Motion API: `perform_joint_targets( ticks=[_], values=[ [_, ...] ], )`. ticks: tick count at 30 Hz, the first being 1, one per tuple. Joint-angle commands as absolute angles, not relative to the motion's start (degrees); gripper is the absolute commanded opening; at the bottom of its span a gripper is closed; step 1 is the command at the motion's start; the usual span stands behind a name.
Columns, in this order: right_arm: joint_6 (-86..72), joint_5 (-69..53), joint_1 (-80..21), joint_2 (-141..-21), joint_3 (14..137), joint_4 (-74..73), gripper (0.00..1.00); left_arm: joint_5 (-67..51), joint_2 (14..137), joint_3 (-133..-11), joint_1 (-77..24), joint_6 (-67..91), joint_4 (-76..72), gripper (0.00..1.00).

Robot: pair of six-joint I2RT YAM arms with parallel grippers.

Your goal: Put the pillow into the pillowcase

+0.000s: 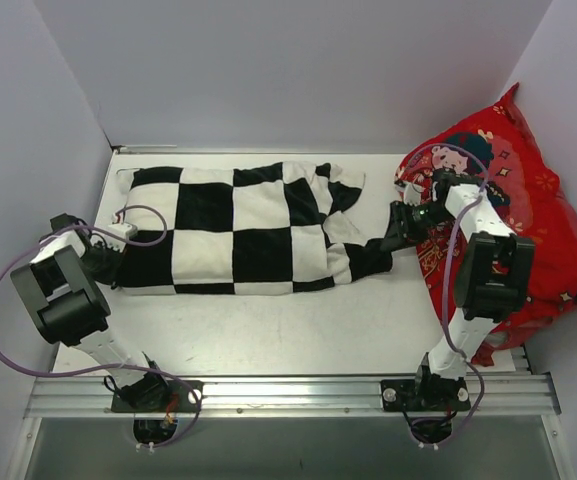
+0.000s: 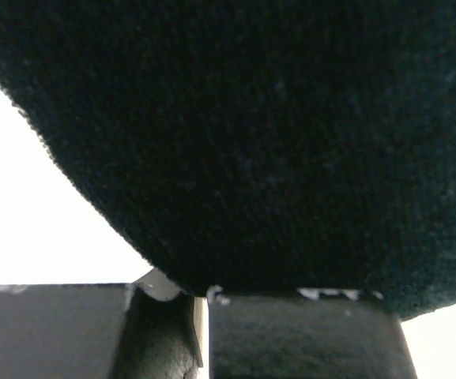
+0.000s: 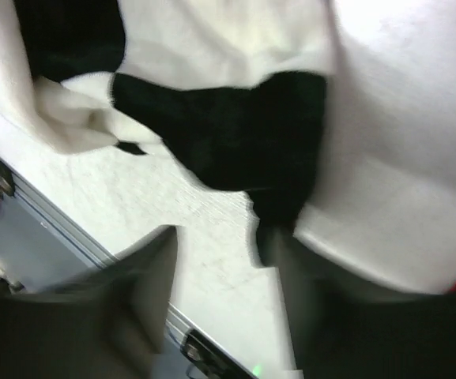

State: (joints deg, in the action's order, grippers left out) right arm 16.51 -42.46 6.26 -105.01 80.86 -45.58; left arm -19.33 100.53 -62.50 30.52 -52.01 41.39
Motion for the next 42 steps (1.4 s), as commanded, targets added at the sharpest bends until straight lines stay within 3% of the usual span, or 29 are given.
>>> perform_joint_targets(
  ticks=[1, 4, 5, 16, 27, 32, 39, 42],
  values=[
    [17.58, -40.26, 2.73, -107.31, 77.97, -48.61, 0.61, -23.47, 100.99, -62.67, 29.71, -50.36, 44.03, 0.0],
    [15.39, -38.68, 1.76, -108.45, 73.57, -45.98, 0.94, -22.94, 100.72, -62.58, 29.79, -50.45, 44.12, 0.0],
    [14.51, -37.45, 1.67, -108.63, 71.3, -44.84, 0.95, -22.68, 100.64, -62.58, 29.71, -50.54, 44.03, 0.0],
    [13.8, -29.01, 3.87, -110.31, 70.75, -40.08, 0.93, -21.1, 100.11, -61.17, 29.79, -50.19, 44.38, 0.0],
    [14.68, -18.92, -2.54, -96.07, 69.17, -39.99, 1.0, -21.62, 97.82, -60.82, 30.5, -50.98, 46.32, 0.0],
    [12.4, -9.43, -5.54, -102.63, 68.72, -40.25, 1.0, -22.24, 97.47, -60.47, 30.5, -50.27, 46.32, 0.0],
    [9.5, -12.37, -7.03, -109.77, 70.31, -40.08, 1.0, -22.24, 95.89, -59.5, 30.94, -52.12, 46.32, 0.0],
    [9.58, -13.37, -9.65, -111.0, 70.49, -40.08, 0.91, -22.06, 95.8, -59.5, 31.11, -52.38, 46.58, 0.0]
  ],
)
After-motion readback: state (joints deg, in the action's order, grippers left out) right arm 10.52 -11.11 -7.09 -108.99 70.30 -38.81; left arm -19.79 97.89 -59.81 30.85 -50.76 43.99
